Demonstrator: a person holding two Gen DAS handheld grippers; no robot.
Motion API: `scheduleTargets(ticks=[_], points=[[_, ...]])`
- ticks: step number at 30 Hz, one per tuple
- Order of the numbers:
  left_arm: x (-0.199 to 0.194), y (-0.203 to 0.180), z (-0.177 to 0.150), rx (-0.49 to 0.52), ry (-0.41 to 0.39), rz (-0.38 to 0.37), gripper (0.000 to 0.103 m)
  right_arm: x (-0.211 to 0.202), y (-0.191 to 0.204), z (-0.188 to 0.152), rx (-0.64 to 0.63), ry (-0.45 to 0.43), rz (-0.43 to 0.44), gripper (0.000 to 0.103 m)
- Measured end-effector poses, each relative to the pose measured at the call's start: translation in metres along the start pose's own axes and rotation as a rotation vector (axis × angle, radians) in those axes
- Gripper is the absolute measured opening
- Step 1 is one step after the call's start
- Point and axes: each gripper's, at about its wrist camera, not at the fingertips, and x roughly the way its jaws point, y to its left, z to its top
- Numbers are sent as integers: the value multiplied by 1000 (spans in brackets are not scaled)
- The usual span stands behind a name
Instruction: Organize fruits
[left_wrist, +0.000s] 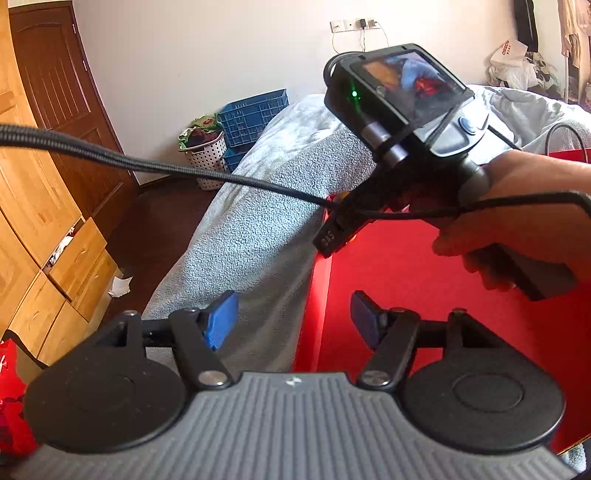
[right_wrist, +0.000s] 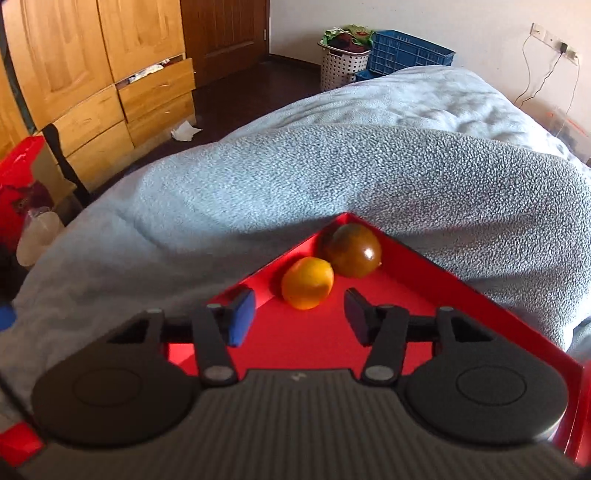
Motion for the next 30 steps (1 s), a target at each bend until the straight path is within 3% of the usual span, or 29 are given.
scheduleTargets(ticks=[4, 6, 9, 13, 17, 20, 22, 24, 28, 30], points=[[4, -3, 2, 8, 2, -2, 72, 9, -18, -4, 76, -19, 61, 42], [5, -5, 4, 14, -3, -9, 72, 3, -20, -7, 90, -25, 81, 33], [5, -9, 9, 41, -41, 0, 72, -19, -22, -9, 52, -43, 60, 33], [10, -18, 21, 58, -71, -15, 72, -53, -49, -12, 98, -72, 13, 31], [18, -30, 36, 61, -130, -26, 86, -103, -88, -20, 147, -150, -57, 29], [40, -41, 47, 32, -85, -23, 86, -136, -124, -28, 206, -198, -100, 31], [56, -52, 54, 1, -54, -20, 85, -146, -142, -34, 252, -205, -66, 31], [72, -70, 61, 5, -25, 4, 85, -147, -147, -36, 256, -195, -36, 30], [110, -93, 70, 72, -8, 65, 85, -149, -139, -29, 169, -202, -134, 30], [130, -93, 72, 76, 15, 78, 84, -155, -143, -31, 178, -221, -135, 30]])
